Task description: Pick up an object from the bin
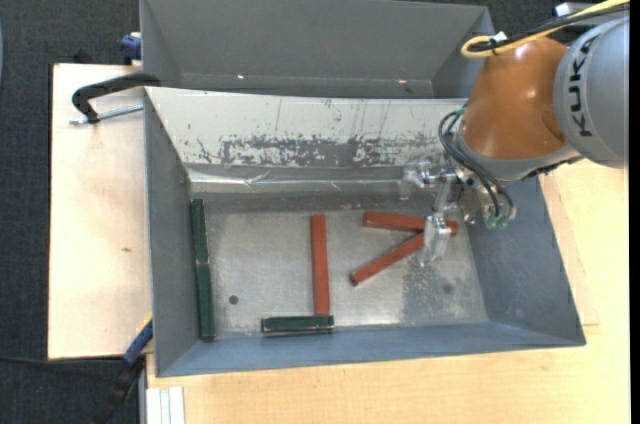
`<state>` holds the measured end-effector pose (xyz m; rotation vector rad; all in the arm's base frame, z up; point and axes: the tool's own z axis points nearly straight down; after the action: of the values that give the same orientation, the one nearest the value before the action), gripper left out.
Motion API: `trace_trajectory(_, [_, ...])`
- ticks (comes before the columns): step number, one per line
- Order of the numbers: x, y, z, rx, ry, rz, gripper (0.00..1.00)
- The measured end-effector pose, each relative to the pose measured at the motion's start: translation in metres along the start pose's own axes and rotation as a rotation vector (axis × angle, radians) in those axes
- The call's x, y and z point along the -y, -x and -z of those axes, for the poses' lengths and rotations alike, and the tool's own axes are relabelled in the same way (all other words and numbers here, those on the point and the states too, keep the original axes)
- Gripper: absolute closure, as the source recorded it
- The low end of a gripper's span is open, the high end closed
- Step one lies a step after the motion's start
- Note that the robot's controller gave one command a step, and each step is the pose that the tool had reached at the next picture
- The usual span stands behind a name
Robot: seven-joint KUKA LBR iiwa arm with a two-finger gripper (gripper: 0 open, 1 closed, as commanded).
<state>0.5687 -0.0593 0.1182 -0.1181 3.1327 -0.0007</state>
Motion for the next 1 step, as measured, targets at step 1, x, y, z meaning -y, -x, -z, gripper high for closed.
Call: trace_trajectory(1, [0.0055,0.0153,-0.0443,-0.004,0.001,-0.149,1.0])
